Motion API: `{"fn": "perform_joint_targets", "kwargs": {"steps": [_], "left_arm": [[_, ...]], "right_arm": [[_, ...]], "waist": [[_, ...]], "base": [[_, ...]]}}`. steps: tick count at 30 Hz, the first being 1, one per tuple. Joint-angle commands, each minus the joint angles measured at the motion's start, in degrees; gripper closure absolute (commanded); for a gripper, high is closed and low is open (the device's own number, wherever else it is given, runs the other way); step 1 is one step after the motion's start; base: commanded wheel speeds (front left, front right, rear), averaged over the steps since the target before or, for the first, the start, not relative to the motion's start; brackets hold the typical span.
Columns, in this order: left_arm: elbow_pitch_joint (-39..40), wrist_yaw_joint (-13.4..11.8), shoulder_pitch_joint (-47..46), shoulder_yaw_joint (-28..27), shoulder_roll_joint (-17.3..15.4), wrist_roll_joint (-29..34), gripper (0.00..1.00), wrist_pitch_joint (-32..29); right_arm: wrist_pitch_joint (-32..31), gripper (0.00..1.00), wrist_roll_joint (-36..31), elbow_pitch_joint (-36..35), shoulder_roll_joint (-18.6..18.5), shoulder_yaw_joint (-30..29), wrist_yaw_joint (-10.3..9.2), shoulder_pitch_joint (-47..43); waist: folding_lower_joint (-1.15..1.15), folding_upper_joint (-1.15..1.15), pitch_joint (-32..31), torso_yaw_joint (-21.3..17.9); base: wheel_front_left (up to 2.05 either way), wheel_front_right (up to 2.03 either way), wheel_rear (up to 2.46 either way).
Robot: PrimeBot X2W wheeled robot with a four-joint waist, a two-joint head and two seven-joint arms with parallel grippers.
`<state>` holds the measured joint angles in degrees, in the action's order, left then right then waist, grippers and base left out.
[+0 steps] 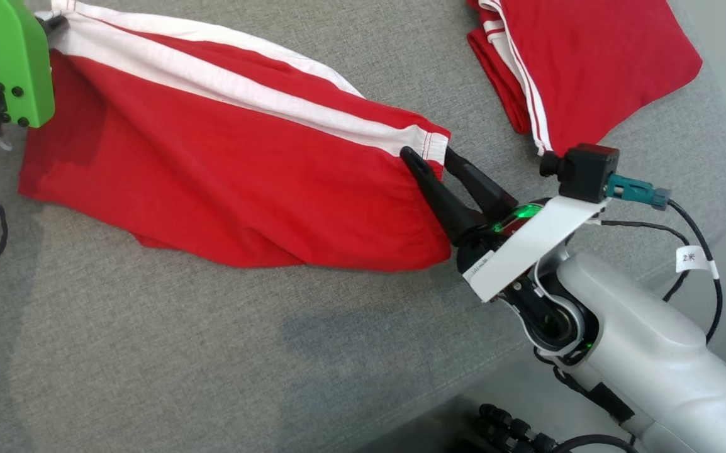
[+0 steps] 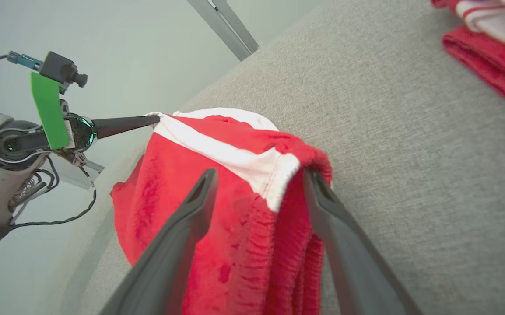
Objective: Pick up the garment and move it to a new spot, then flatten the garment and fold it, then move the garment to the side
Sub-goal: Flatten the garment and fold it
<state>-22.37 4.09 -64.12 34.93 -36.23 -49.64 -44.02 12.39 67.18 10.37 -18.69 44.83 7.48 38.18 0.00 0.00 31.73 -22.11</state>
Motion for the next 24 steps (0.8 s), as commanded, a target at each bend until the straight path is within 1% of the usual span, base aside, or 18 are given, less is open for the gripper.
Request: {"fn": "perform_joint_targets", "kwargs": {"steps": [1, 2, 3, 4, 5, 6, 8, 11, 13, 15, 18, 20, 22, 24], "left_arm": [[-0.3, 0.4, -0.4, 0.0, 0.4, 0.2, 1.00, 0.7], [-0.8, 0.5, -0.4, 0.1, 0.6, 0.4, 1.00, 1.2], [-1.3, 0.5, -0.3, 0.1, 0.8, 0.6, 0.87, 1.9], [-1.7, 0.5, -0.2, -0.1, 1.2, 0.6, 0.69, 2.9], [-2.1, 0.5, 0.0, -0.2, 1.9, 0.6, 0.16, 3.8], [-2.5, 0.5, 0.3, -0.2, 2.5, 0.5, 0.00, 4.5], [-3.0, 0.9, 1.3, -0.2, 3.4, 0.0, 0.00, 6.3], [-2.5, 1.5, 3.1, 0.1, 3.7, 0.7, 0.00, 9.9], [-1.2, 1.9, 4.7, 0.8, 3.2, 2.1, 0.00, 13.3], [0.7, 1.9, 7.0, 0.7, 2.8, 3.3, 0.00, 18.2], [3.9, 0.7, 12.1, -0.1, 3.2, 5.5, 0.00, 27.1], [5.9, -0.7, 15.9, -0.4, 3.4, 6.8, 0.00, 33.0], [7.0, -1.9, 19.9, -0.6, 4.3, 7.6, 0.00, 38.2], [6.7, -2.8, 23.4, -1.1, 5.2, 7.5, 0.00, 42.8]], "right_arm": [[0.6, 0.00, -0.1, 0.0, 0.2, -0.1, 0.01, -0.3], [0.9, 0.00, -0.8, 0.0, -0.2, -0.5, 0.01, -0.7], [1.1, 0.00, -1.6, -0.1, -0.9, -0.7, 0.00, -1.2], [1.4, 0.00, -2.9, -0.2, -1.6, -1.0, 0.00, -1.8], [1.6, 0.00, -3.7, -0.3, -2.1, -1.4, 0.00, -2.6], [1.7, 0.00, -5.1, -0.7, -2.6, -1.8, 0.01, -3.2], [2.0, 0.00, -9.4, -0.7, -4.5, -3.2, 0.00, -4.5], [2.3, 0.00, -17.8, 0.2, -5.9, -6.5, 0.00, -7.3], [2.4, 0.00, -23.1, -0.1, -5.4, -9.9, 0.00, -9.7], [2.5, 0.00, -29.3, -1.0, -4.6, -14.5, -0.01, -12.2], [2.8, 0.00, -38.7, -3.9, -1.6, -22.8, 0.00, -17.4], [2.8, 0.00, -45.4, -7.9, 1.1, -29.1, 0.00, -20.9], [2.8, 0.00, -51.2, -10.9, 3.7, -33.7, -0.03, -25.3], [2.8, 0.00, -54.5, -13.9, 6.6, -36.7, 0.00, -28.2]], "waist": [[0.00, 0.00, -0.6, 0.4], [0.00, 0.00, -1.0, 0.7], [0.00, 0.00, -1.3, 0.9], [0.00, 0.00, -1.7, 1.1], [0.00, 0.00, -2.2, 1.3], [0.00, 0.00, -2.7, 1.5], [0.00, 0.00, -3.7, 1.9], [0.00, 0.00, -5.6, 2.4], [0.00, 0.00, -7.0, 2.6], [0.00, 0.00, -8.5, 2.9], [0.00, 0.00, -10.6, 3.9], [0.00, 0.00, -11.8, 4.8], [0.00, 0.00, -12.6, 6.0], [0.00, 0.00, -13.0, 6.9]], "base": [[0.00, 0.00, 0.00], [0.00, 0.00, 0.00], [0.00, 0.00, 0.00], [0.00, 0.00, 0.00], [0.00, 0.00, 0.00], [0.00, 0.00, 0.00], [0.00, 0.00, 0.00], [0.00, 0.00, 0.00], [0.00, 0.00, 0.00], [0.00, 0.00, 0.00], [0.00, 0.00, 0.00], [0.00, 0.00, 0.00], [0.00, 0.00, 0.00], [0.00, 0.00, 0.00]]}}
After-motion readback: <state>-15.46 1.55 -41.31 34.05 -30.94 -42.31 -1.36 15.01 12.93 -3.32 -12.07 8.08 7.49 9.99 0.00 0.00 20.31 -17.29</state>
